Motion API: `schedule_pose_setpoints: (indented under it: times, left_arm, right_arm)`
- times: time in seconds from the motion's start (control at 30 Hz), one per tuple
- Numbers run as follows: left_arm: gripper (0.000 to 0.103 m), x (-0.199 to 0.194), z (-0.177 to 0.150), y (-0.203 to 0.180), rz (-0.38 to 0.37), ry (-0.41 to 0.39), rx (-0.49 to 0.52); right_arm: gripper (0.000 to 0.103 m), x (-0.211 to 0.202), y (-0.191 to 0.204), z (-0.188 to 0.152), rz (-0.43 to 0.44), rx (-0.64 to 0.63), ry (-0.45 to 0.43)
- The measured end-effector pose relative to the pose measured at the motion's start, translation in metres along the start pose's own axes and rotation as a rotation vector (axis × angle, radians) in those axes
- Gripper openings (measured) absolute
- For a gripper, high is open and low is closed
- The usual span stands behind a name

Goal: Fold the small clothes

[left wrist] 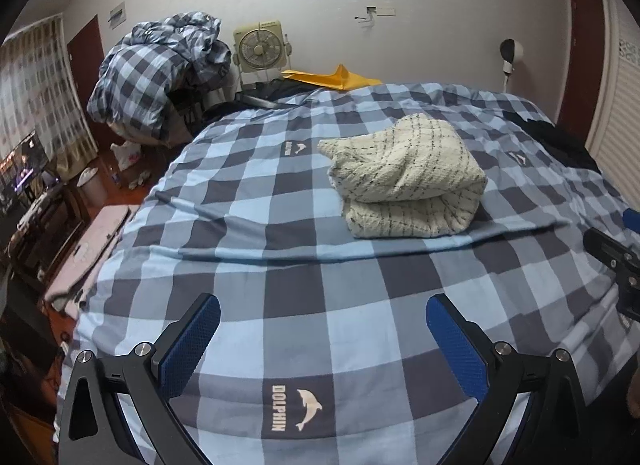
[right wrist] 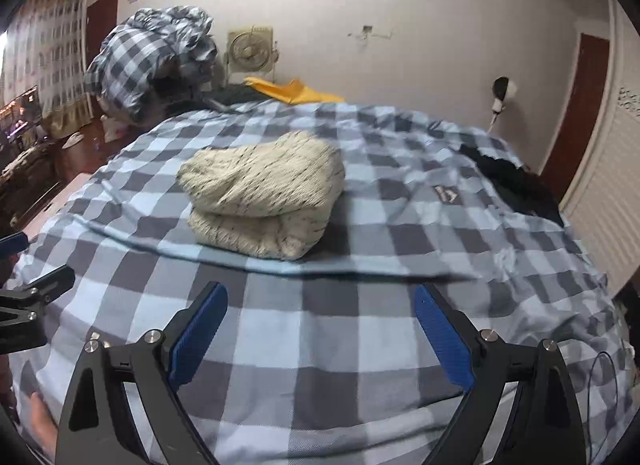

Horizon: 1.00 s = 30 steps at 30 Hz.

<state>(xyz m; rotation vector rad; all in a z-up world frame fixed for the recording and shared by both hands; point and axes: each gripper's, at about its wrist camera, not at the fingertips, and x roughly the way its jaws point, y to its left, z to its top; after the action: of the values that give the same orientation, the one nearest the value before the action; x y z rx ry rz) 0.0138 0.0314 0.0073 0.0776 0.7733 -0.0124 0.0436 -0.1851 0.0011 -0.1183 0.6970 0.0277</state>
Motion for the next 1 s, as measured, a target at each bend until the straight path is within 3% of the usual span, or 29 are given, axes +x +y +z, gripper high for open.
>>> schedule_pose_setpoints:
  times: [1.0]
  left_arm:
    - [0.103,-0.0006,0.0002,-0.0047,0.003,-0.007,0.02]
  right_arm:
    - [0.093,0.0068,-0.0032,-0.0026,0.018,0.0,0.044]
